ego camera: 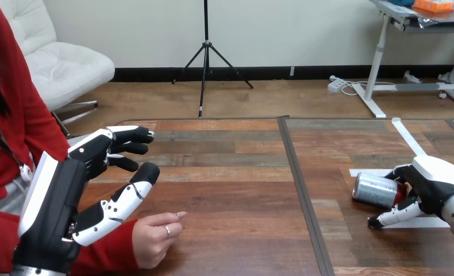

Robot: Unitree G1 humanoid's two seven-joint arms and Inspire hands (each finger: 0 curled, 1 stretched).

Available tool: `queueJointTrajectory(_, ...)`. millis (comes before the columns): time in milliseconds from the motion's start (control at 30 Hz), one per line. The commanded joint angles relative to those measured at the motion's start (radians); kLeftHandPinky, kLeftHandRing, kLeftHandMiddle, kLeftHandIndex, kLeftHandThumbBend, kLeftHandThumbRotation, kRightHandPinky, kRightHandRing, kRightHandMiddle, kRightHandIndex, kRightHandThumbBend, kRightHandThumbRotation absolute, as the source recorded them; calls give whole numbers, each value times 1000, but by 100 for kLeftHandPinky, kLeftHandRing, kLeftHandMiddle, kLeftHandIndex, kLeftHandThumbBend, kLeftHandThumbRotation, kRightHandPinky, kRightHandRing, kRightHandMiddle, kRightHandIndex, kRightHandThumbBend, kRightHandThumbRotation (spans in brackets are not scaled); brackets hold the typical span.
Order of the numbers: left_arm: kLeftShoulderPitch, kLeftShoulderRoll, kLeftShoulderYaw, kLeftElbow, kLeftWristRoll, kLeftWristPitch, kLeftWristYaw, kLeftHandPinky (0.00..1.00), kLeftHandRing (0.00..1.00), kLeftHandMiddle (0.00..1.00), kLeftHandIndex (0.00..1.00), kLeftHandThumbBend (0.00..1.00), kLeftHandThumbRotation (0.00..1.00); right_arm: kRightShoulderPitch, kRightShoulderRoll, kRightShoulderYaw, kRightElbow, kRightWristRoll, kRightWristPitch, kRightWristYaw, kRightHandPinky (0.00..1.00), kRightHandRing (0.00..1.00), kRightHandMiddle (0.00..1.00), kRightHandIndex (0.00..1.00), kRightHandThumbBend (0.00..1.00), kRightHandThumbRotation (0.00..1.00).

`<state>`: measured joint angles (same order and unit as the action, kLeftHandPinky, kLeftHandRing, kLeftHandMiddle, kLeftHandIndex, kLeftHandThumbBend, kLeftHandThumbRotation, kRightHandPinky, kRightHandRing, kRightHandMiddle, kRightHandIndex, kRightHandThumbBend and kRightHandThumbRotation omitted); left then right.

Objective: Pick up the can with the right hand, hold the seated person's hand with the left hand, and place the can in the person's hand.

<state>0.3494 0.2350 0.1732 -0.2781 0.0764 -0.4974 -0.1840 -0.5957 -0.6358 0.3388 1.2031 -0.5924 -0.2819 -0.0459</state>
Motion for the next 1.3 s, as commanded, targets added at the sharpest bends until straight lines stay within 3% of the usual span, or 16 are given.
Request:
queueJointTrajectory(0,-44,16,6,1,-17,-22,3,58,69,71,67,47,50,-5,90,11,3,20,-64,-2,60,66,70,69,86,25)
queueJointTrajectory(133,-43,17,6,1,-17,-22,3,57,69,71,66,47,50,-4,95,-1,8,36,-73,-18,54,59,63,63,75,18)
queueJointTrajectory(333,-41,16,7,-1,-16,-19,4,57,69,71,66,48,50,-5,102,-16,15,61,-86,-42,47,50,55,54,65,6)
queueJointTrajectory(467,-42,17,8,0,-14,-24,5,57,68,71,66,48,50,-7,103,-15,17,61,-91,-56,44,47,51,50,61,2)
queueJointTrajectory(800,-43,17,12,-1,-3,-27,10,57,68,71,66,47,51,-14,106,-14,22,62,-92,-68,38,42,47,48,59,0)
queueJointTrajectory(1267,-46,15,13,1,-5,-28,9,56,68,71,66,47,51,-17,109,-20,27,64,-94,-78,40,43,48,48,62,0)
